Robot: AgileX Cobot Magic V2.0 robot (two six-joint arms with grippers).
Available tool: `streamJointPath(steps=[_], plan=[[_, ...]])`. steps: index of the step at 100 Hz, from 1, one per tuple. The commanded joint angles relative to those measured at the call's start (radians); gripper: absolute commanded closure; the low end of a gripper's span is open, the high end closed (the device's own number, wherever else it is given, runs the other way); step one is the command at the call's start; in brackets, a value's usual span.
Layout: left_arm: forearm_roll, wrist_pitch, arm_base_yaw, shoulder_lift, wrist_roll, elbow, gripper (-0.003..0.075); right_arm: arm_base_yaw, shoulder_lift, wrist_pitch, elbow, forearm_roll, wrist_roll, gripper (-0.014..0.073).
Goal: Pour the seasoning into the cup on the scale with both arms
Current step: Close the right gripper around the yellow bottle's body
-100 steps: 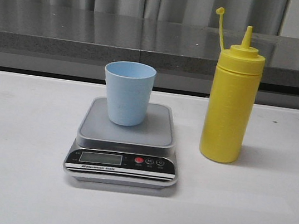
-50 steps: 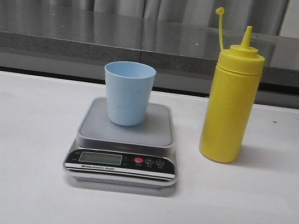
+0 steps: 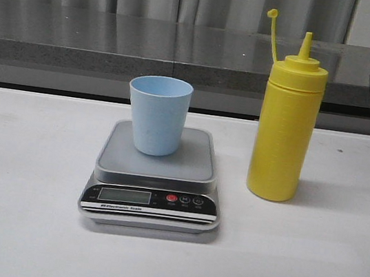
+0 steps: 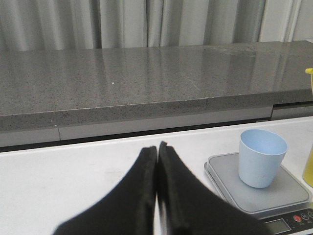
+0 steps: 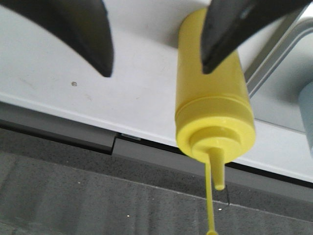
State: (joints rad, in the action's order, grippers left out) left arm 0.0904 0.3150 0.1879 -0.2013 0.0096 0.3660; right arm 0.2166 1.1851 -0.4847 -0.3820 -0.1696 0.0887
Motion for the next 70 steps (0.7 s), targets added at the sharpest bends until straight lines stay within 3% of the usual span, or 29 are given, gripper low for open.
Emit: streamJointPath(steps=[1, 70], plan=[[0.003, -0.072, 0.0, -0.01, 0.002, 0.028, 0.0738, 0.0, 0.004, -0.156, 0.018, -0.025, -0.012, -0.0022], [0.003, -0.072, 0.0, -0.01, 0.002, 0.028, 0.0738, 0.0, 0.451, -0.728, 0.069, -0.076, -0.012, 0.0001]])
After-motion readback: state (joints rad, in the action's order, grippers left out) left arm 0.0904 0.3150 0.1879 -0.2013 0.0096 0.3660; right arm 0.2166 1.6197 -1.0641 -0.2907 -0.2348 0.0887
